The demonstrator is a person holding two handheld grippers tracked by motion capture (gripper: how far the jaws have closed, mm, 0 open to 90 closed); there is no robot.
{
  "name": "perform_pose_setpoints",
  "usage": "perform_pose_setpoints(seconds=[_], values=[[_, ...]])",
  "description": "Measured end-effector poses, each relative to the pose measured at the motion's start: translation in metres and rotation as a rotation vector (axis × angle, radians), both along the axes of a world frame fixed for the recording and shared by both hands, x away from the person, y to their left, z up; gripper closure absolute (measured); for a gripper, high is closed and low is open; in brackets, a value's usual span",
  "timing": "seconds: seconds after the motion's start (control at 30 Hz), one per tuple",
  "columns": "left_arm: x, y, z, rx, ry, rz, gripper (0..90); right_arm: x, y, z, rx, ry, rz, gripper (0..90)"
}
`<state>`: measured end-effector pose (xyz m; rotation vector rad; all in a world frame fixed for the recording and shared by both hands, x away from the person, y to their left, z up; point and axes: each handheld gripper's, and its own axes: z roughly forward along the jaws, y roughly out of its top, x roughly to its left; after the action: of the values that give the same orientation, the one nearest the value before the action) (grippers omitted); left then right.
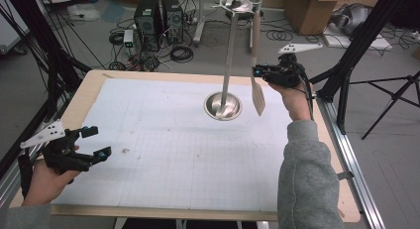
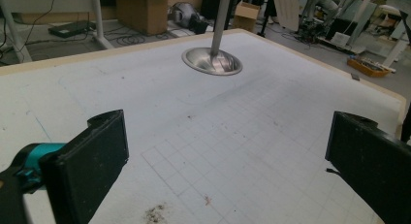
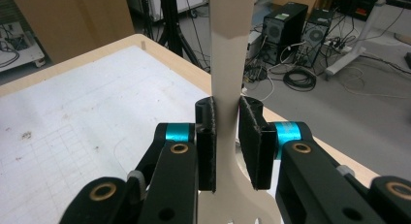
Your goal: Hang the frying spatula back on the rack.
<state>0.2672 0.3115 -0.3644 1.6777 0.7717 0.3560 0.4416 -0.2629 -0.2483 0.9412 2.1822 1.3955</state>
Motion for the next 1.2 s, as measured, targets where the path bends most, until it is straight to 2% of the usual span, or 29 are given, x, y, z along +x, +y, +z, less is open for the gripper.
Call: perform_pose_setpoints(seconds=[0.63, 0.8, 0.9, 1.0, 1.1, 1.2], values=[[-0.006, 0.004, -0.002, 0.004, 0.006, 0.016, 2.2, 0.009, 0.01, -0.005, 0.022, -0.004, -0.013, 77.6], [-0.006, 0.003, -0.001, 0.007, 0.003, 0.014, 2.2, 0.009, 0.01, -0.005, 0.01, -0.022, -0.024, 75.8], [-0.007, 0.003, -0.001, 0.007, 0.002, 0.013, 2.2, 0.006, 0.009, -0.004, 0.041, -0.04, -0.035, 66.4], [-0.006, 0.002, -0.001, 0.005, 0.0, 0.014, 2.1, 0.003, 0.009, -0.003, 0.006, -0.047, -0.042, 57.2], [-0.006, 0.002, 0.0, 0.01, -0.001, 0.01, 2.2, -0.003, 0.007, -0.003, 0.007, -0.072, -0.05, 47.1], [-0.005, 0.001, 0.0, 0.009, -0.003, 0.007, 2.1, -0.007, 0.007, -0.002, -0.003, -0.07, -0.048, 37.5]])
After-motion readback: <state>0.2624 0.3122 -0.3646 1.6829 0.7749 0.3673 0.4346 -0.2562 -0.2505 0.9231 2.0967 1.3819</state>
